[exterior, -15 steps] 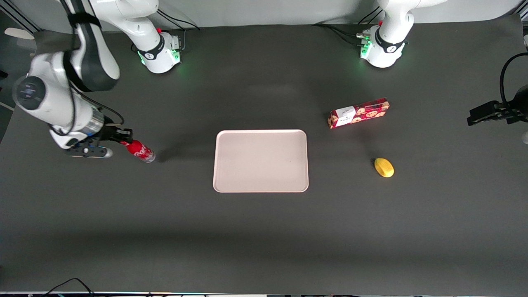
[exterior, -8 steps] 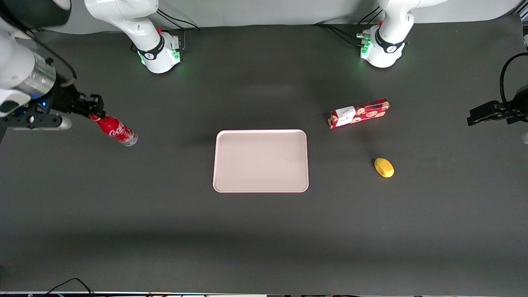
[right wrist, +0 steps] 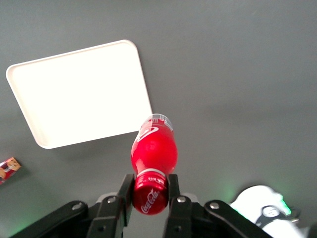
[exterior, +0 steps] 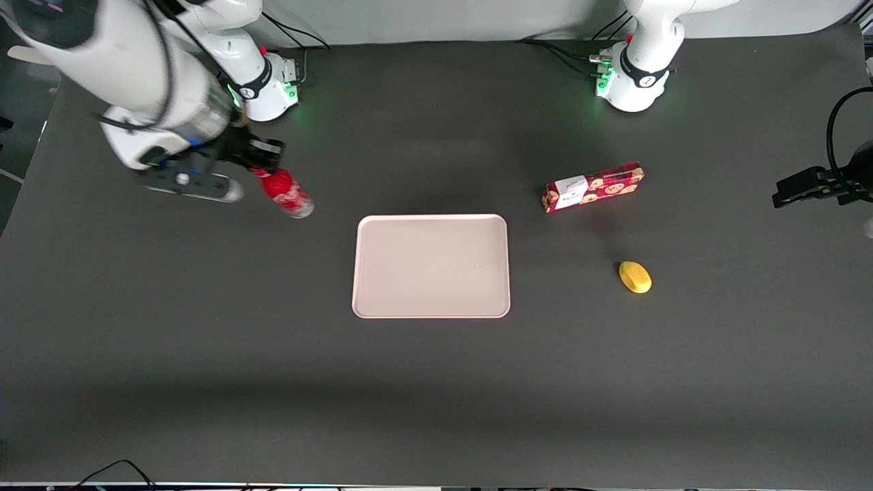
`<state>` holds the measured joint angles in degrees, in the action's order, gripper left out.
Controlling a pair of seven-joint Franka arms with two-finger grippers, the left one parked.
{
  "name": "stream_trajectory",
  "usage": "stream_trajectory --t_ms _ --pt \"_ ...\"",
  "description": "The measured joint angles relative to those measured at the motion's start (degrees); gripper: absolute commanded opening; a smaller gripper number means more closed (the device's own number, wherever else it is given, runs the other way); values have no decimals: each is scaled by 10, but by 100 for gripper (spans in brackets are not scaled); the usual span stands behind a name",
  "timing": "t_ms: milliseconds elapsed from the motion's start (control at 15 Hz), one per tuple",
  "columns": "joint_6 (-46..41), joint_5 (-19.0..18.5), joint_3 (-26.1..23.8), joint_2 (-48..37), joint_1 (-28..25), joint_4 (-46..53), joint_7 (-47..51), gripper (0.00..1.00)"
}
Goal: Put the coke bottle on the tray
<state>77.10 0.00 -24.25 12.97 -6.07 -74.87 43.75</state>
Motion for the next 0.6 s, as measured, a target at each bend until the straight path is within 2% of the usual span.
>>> stream_trajectory --t_ms 133,333,600 --pt "36 0 -27 37 -2 -1 56 0" --pt "105 -3 -41 89 -4 -25 102 0" --pt "222 -49 -44 143 -16 -87 161 0"
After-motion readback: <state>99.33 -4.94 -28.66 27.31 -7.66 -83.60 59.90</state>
